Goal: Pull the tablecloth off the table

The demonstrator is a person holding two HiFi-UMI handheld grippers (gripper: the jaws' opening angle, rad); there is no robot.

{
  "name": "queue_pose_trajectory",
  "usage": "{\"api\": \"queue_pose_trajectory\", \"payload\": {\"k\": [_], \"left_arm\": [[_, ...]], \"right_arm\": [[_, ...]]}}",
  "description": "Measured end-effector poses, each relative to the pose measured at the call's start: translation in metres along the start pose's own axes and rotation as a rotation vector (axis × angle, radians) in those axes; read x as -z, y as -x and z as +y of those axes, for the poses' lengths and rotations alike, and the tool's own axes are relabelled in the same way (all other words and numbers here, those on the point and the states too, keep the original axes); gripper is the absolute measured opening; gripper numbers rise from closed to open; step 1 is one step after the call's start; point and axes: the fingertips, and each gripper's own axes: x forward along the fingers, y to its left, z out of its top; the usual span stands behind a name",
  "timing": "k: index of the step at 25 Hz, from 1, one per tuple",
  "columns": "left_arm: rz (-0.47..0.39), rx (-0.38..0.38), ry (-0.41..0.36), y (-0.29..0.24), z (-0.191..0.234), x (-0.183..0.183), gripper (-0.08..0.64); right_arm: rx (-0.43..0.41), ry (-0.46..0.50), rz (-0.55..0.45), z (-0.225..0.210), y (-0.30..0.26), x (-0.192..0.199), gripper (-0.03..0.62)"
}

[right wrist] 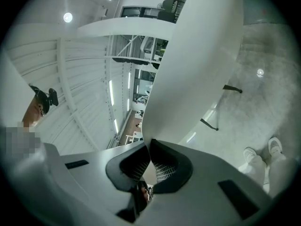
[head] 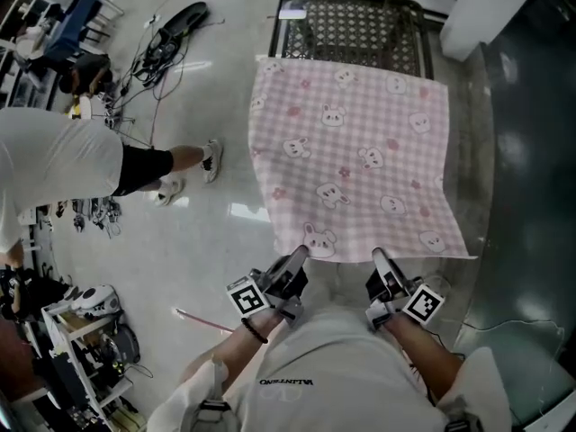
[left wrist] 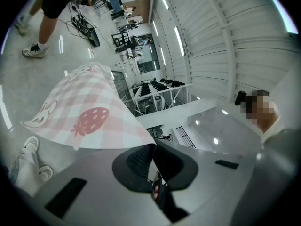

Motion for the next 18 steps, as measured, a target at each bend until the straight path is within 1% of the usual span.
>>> {"api": "queue_pose_trajectory", "payload": {"k": [3, 6, 7, 12, 18], "left_arm": [[-0.005, 0.017, 0.007, 0.008, -0.021, -0.004, 0.003], [-0.008, 0.041, 0.022, 0.022, -0.040, 0.001, 0.003], [-0.005, 0.047, 0.015, 0.027, -0.046, 0.003, 0.003], [0.002, 0.062, -0.013, 0.033, -0.049, 0.007, 0.003], [-0.018, 0.084, 0.013, 0.054, -0.110, -0.003, 0.003]], "right_arm": [[-0.018, 0.006, 0.010, 0.022, 0.006, 0.003, 0.011], [-0.040, 0.014, 0.014, 0.043, 0.019, 0.010, 0.011], [-0.048, 0.019, 0.015, 0.049, 0.024, 0.014, 0.011], [-0.096, 0.034, 0.035, 0.045, 0.026, 0.019, 0.012], [-0.174, 0.054, 0.062, 0.107, 0.035, 0.019, 0.014]]}}
